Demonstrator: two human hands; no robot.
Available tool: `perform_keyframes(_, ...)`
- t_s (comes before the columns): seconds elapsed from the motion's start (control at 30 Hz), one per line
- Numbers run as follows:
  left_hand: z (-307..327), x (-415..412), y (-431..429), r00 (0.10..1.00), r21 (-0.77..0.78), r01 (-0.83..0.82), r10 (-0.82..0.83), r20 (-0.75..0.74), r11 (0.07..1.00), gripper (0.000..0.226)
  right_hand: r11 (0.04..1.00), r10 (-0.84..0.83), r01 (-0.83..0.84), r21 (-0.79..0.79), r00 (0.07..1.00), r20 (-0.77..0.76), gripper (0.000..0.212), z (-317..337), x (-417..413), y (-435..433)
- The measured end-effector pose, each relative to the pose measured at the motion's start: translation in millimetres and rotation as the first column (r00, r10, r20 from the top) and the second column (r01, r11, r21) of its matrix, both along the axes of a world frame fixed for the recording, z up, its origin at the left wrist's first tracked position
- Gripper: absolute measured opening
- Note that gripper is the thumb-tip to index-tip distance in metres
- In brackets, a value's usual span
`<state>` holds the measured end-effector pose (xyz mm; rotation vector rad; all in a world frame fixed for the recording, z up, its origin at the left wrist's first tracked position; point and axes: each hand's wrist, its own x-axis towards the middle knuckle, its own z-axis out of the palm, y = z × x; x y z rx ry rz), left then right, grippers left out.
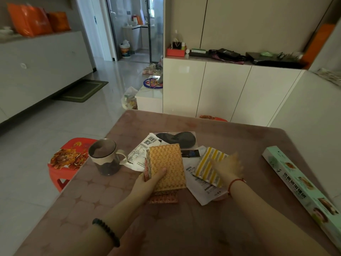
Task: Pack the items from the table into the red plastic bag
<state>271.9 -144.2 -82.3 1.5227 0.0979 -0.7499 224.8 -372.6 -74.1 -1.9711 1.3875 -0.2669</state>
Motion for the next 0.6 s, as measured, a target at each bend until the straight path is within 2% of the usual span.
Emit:
perform_keyframes(0.03, -1.1, 0.5, 1.4, 1.0, 0.003, -0.003, 0.003, 0.0, 1.0, 0.114, 1.0, -0.005, 0.006, 0.015, 0.997, -0.076, 0.087, -8.3, -3.4, -3.9)
perform_keyframes(0.07, -1.8, 0.3, 3.1, 1.0, 0.008, -0.003, 0.003, -0.001, 1.0, 0.114, 0.999, -0.011, 0.014, 0.029, 0.996, -0.091, 0.086, -17.5, -4.3, -6.9)
perform_keyframes(0.13, -3.0, -0.3, 5.4, 1.0, 0.011, -0.005, 0.005, -0.003, 1.0, 0.112, 0.997, -0.034, 0.035, 0.072, 0.999, -0.016, 0.079, -29.3, -2.3, -12.5)
perform_keyframes(0.2, -0.3, -2.5, 6.5, 1.0, 0.006, -0.003, 0.004, -0.009, 1.0, 0.112, 0.988, -0.026, 0.014, 0.154, 0.997, 0.078, 0.063, -31.0, -2.0, -17.3)
perform_keyframes(0.27, 3.5, -6.0, 7.7, 1.0, -0.007, 0.002, -0.002, -0.007, 1.0, 0.111, 0.978, 0.002, -0.016, 0.208, 0.998, 0.066, 0.048, -27.4, -6.9, -17.3)
perform_keyframes(0.33, 10.0, -10.6, 8.7, 1.0, -0.015, 0.009, -0.009, -0.007, 1.0, 0.108, 0.977, 0.028, -0.031, 0.212, 0.999, 0.018, 0.051, -24.3, -13.3, -14.6)
perform_keyframes(0.4, 16.6, -14.9, 10.0, 1.0, -0.025, 0.011, -0.011, -0.011, 1.0, 0.103, 0.972, -0.003, -0.006, 0.236, 0.999, 0.039, 0.06, -15.9, -20.1, -9.3)
perform_keyframes(0.43, 19.4, -17.2, 11.1, 1.0, -0.025, 0.012, -0.013, -0.015, 1.0, 0.103, 0.961, -0.036, 0.014, 0.278, 0.997, 0.073, 0.06, -9.8, -23.6, -5.2)
perform_keyframes(0.53, 29.3, -25.0, 18.3, 1.0, -0.003, 0.025, -0.025, -0.008, 1.0, 0.108, 0.913, -0.123, 0.002, 0.407, 0.954, 0.273, 0.039, 19.1, -31.9, 8.1)
perform_keyframes(0.6, 36.2, -29.5, 24.0, 1.0, 0.004, 0.026, -0.026, 0.001, 1.0, 0.112, 0.872, -0.174, -0.094, 0.481, 0.857, 0.484, 0.033, 49.2, -38.0, 20.3)
